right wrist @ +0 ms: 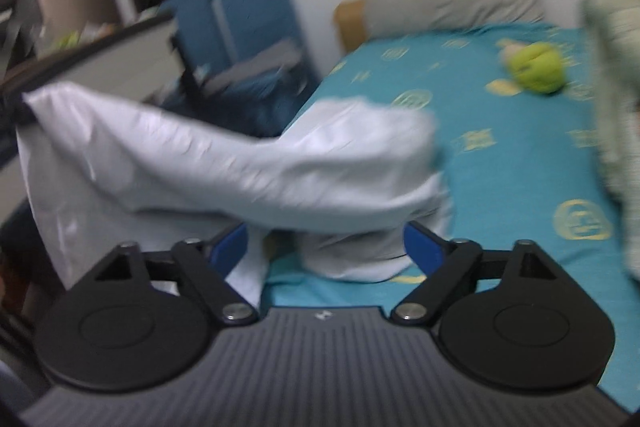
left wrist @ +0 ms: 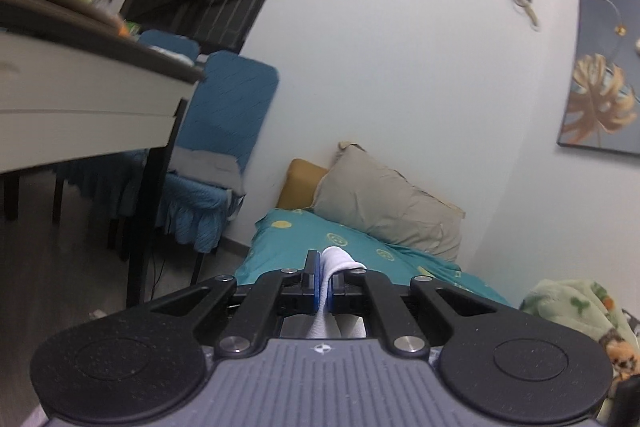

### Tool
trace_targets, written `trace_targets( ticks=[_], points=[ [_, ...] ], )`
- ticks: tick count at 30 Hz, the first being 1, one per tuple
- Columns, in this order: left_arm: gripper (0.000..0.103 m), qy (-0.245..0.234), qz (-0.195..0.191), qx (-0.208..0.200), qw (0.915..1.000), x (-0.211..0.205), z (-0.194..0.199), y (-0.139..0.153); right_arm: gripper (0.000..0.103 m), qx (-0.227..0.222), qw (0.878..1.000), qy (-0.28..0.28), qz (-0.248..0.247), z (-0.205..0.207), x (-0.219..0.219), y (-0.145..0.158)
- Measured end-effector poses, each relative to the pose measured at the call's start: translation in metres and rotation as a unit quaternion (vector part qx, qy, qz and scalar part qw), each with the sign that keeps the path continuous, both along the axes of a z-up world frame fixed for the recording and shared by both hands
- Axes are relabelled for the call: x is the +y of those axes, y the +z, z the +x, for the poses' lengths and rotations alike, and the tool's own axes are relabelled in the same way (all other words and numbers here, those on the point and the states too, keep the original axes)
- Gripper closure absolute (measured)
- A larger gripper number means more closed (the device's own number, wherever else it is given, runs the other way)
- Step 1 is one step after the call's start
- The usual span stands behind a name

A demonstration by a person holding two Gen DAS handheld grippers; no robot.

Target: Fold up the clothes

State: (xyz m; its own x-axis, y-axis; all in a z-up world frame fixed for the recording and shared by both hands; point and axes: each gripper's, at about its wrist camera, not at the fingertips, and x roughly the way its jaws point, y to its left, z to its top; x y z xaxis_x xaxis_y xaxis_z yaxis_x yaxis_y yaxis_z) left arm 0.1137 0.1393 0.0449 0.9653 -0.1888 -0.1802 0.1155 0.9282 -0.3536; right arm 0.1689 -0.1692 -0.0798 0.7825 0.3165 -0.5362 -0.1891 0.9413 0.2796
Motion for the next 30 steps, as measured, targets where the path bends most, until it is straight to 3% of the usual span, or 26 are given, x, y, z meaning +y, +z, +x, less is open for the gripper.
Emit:
trace_targets(
  ticks=[4,6,11,14,18,21,25,30],
  points=[
    [0.099,0.019,0.009,0.023,0.9995,0.01,0.008,-0.014,0.023,0.026,0.999,0.028,-0.035,0.041,0.028,-0.028],
    [0.099,0.031,0.027,0.037,0.9985,0.01,0.015,-0.02,0.029,0.014,0.999,0.033,-0.039,0.056,0.03,-0.032],
    [0.099,0.048,0.096,0.079,0.9911,-0.009,0.049,-0.041,0.035,-0.01,1.0,-0.02,0.022,0.092,-0.001,-0.024],
    [0.099,0.045,0.14,0.127,0.981,-0.022,0.075,-0.062,0.035,-0.008,0.996,-0.07,0.052,0.107,-0.024,-0.029],
    [0.097,0.034,0.199,0.208,0.957,-0.034,0.107,-0.096,0.035,0.017,0.992,-0.095,0.082,0.119,-0.041,-0.043],
    [0.085,0.028,0.23,0.239,0.9429,-0.037,0.117,-0.112,0.035,0.025,0.995,-0.091,0.046,0.119,-0.034,-0.051],
    [0.045,0.044,0.277,0.232,0.9316,-0.037,0.102,-0.108,0.034,0.025,0.994,-0.096,0.035,0.112,-0.03,-0.052],
    [0.03,0.058,0.339,0.181,0.9213,-0.043,0.058,-0.09,0.034,0.009,0.991,-0.124,0.057,0.099,-0.041,-0.039]
  ],
)
